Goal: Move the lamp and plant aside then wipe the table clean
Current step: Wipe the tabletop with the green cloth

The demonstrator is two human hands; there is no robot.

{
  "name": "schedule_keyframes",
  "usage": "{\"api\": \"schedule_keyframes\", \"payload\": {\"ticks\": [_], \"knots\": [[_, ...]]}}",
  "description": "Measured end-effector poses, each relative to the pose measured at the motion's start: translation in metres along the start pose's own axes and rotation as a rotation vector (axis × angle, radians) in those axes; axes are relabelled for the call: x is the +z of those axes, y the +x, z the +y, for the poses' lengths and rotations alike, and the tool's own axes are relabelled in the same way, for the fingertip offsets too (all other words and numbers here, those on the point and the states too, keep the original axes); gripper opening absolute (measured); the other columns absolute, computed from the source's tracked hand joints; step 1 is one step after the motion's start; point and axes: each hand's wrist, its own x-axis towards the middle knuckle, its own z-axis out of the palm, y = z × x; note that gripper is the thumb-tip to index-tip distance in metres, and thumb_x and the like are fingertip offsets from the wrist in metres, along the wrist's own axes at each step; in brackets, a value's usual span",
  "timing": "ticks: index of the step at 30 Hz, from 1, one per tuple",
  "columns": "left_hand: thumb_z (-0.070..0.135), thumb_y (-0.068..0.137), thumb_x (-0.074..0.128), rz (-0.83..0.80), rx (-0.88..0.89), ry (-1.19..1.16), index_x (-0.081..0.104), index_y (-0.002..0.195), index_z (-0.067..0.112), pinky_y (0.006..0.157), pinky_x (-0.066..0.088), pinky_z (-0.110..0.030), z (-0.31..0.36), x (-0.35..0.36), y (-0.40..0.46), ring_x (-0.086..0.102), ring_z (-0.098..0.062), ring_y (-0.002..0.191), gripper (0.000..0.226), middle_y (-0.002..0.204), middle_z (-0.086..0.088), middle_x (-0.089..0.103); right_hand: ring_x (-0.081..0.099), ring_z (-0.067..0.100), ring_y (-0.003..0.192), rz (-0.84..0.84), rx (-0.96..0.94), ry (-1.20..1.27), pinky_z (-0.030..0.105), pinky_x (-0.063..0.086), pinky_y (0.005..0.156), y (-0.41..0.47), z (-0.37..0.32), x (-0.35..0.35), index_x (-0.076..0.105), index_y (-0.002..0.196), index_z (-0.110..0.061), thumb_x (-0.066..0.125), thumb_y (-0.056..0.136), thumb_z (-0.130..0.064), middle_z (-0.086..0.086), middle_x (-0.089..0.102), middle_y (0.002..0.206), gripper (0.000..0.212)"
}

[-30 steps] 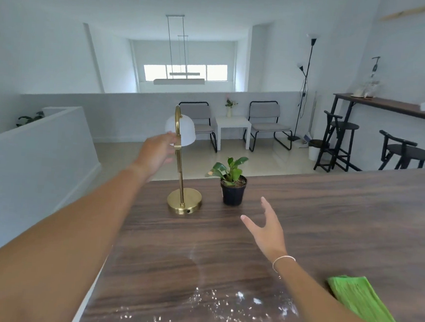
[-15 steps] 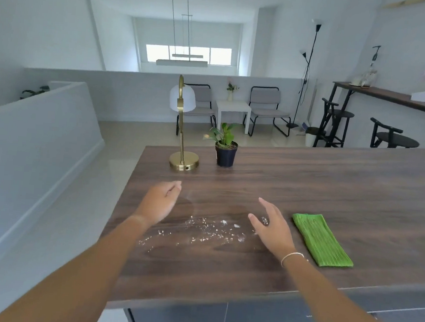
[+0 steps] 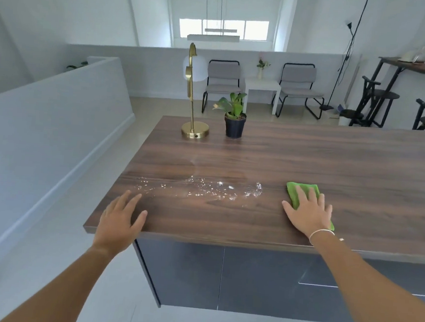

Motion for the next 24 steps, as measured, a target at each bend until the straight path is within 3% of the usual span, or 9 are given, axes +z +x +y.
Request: {"api": "schedule_keyframes", "payload": {"ticks": [8,14,19,21,24], "knots": [[0.047,0.092,0.035,-0.037,-0.116,0.145,0.027,0.145,0.015,0.119,0.011,-0.044,-0.016,0.011,0.004,0.015,-0.030,0.144,0.062,0.156,-0.012,0.021,0.019,0.032,0.142,0.005,-0.016,0.063,0.044,0.026,0.113,0.011,-0.013,0.000,0.033,0.142,-0.016,0.035,0.095,-0.023,0.011,0.024,0.155,0.047],[0.053,0.081,0.018,0.022,-0.100,0.221,0.033,0.142,0.014,0.118,0.016,-0.043,-0.019,0.022,0.007,0.022,-0.033,0.142,0.074,0.152,-0.014,0.031,0.027,0.026,0.141,0.000,-0.275,0.108,0.041,0.033,0.108,0.012,-0.040,0.008,0.043,0.137,-0.015,0.039,0.094,-0.015,0.007,0.032,0.153,0.043],[0.055,0.080,0.014,0.012,-0.098,0.233,0.033,0.142,0.015,0.118,0.016,-0.042,-0.021,0.022,0.006,0.022,-0.031,0.142,0.077,0.153,-0.012,0.030,0.033,0.021,0.139,-0.087,-0.562,0.232,0.032,0.025,0.115,-0.001,-0.029,0.009,0.050,0.133,-0.018,0.043,0.094,-0.011,0.005,0.038,0.149,0.039],[0.054,0.081,0.014,0.004,-0.100,0.228,0.029,0.144,0.015,0.119,0.014,-0.041,-0.021,0.021,0.007,0.019,-0.030,0.143,0.076,0.154,-0.011,0.027,0.035,0.021,0.138,-0.104,-0.541,0.268,0.032,0.025,0.115,0.008,-0.017,0.005,0.051,0.131,-0.016,0.043,0.094,-0.007,0.006,0.040,0.148,0.039],[0.059,0.075,0.003,0.004,-0.097,0.232,0.027,0.145,0.016,0.119,0.012,-0.040,-0.021,0.021,0.007,0.017,-0.028,0.144,0.085,0.155,-0.010,0.024,0.035,0.025,0.138,-0.073,-0.331,0.303,0.034,0.025,0.113,0.034,-0.019,0.002,0.048,0.133,-0.016,0.042,0.094,-0.008,0.007,0.038,0.149,0.039]]}}
